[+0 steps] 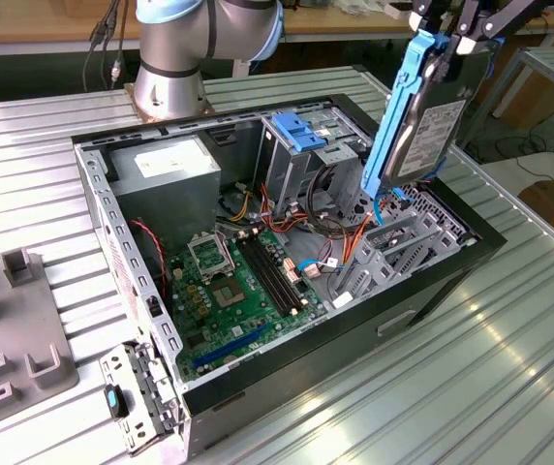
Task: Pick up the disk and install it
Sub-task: 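Pick up the disk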
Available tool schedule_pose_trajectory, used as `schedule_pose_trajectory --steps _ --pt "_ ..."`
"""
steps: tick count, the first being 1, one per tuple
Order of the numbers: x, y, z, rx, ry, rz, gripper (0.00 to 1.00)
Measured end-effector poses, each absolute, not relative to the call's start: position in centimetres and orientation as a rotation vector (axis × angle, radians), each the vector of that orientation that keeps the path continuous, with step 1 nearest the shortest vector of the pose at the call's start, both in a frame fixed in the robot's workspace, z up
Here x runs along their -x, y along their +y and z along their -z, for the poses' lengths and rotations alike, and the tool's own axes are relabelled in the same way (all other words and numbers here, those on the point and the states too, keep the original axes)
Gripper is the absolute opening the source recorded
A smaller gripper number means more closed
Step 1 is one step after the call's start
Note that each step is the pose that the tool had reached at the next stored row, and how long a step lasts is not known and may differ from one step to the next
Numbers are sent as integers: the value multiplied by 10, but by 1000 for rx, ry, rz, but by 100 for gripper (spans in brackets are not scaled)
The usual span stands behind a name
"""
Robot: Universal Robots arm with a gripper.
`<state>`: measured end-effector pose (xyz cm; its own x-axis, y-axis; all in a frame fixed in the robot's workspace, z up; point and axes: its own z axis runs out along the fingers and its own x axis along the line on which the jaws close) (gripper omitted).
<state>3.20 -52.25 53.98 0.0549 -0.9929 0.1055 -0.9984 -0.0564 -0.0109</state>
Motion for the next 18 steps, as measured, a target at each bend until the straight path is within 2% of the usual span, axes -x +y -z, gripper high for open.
schedule_pose_trajectory --steps 5,18 --pt "-36 -528 -538 -2227 -2111 -137 36" --pt "-55 -533 -509 -2191 -2142 -140 36"
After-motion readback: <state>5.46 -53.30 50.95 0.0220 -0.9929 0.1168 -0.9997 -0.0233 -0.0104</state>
